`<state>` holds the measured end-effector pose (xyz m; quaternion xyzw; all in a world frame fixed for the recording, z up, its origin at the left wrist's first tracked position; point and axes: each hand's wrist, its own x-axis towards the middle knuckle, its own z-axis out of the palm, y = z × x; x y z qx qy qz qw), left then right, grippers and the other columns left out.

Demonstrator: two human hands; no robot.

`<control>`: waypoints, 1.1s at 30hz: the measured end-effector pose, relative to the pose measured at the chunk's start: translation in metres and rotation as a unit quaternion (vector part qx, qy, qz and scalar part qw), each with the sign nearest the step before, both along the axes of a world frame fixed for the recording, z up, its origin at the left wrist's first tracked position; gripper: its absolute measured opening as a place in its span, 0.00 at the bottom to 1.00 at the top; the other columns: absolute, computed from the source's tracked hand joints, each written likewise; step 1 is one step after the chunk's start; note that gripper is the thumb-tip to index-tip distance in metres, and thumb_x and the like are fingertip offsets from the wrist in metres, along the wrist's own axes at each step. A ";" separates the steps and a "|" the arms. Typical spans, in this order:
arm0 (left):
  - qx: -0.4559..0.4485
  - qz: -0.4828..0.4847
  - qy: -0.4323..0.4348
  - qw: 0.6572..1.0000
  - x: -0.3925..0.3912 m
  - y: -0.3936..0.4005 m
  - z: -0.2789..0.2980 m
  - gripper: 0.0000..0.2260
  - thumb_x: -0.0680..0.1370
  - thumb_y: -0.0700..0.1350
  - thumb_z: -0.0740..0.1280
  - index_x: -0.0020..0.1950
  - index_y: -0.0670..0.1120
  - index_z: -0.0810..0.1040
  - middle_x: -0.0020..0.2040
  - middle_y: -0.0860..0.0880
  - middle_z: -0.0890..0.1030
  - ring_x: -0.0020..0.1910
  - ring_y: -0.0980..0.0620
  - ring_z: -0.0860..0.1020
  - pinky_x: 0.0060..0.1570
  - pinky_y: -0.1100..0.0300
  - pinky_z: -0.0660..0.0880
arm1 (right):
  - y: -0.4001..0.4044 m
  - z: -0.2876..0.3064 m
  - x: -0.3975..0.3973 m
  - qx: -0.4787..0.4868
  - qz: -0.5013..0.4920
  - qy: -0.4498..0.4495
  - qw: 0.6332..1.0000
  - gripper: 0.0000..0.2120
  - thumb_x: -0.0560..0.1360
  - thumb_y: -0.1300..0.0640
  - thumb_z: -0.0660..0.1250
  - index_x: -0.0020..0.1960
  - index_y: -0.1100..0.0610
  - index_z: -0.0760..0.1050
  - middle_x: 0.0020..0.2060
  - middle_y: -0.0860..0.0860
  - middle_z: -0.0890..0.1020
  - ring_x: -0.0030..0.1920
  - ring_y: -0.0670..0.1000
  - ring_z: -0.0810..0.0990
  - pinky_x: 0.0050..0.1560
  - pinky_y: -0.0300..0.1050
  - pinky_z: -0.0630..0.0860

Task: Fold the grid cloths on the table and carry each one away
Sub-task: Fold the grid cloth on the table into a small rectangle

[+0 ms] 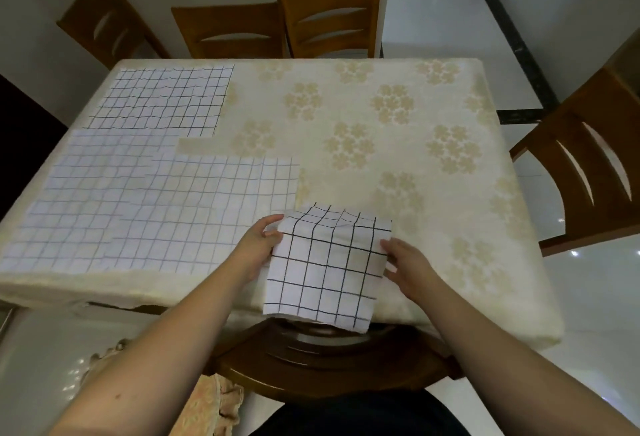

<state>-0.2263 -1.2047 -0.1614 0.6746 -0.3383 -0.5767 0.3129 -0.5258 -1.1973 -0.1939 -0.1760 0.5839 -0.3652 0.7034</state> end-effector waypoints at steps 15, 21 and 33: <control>0.034 -0.030 0.024 0.999 -0.002 -0.007 -0.027 0.14 0.78 0.44 0.69 0.63 0.47 0.77 0.56 0.45 0.83 0.56 0.46 0.81 0.61 0.45 0.76 | 0.006 -0.007 0.004 0.013 0.155 0.135 0.979 0.15 0.71 0.62 0.75 0.56 0.59 0.79 0.49 0.55 0.85 0.50 0.55 0.84 0.57 0.53 0.80; 0.031 -0.017 0.013 0.999 -0.001 -0.020 -0.022 0.07 0.79 0.43 0.68 0.56 0.46 0.79 0.49 0.46 0.84 0.46 0.50 0.82 0.47 0.56 0.80 | -0.004 -0.006 -0.004 0.001 0.096 0.132 0.987 0.11 0.74 0.64 0.71 0.56 0.63 0.80 0.51 0.58 0.85 0.51 0.55 0.85 0.54 0.49 0.81; 0.027 -0.064 0.051 0.996 0.003 -0.031 -0.011 0.13 0.79 0.41 0.66 0.62 0.53 0.78 0.39 0.47 0.78 0.36 0.51 0.75 0.46 0.54 0.76 | -0.010 0.011 -0.016 -0.086 0.074 0.078 0.990 0.13 0.80 0.64 0.62 0.60 0.54 0.79 0.47 0.54 0.86 0.41 0.51 0.84 0.43 0.45 0.82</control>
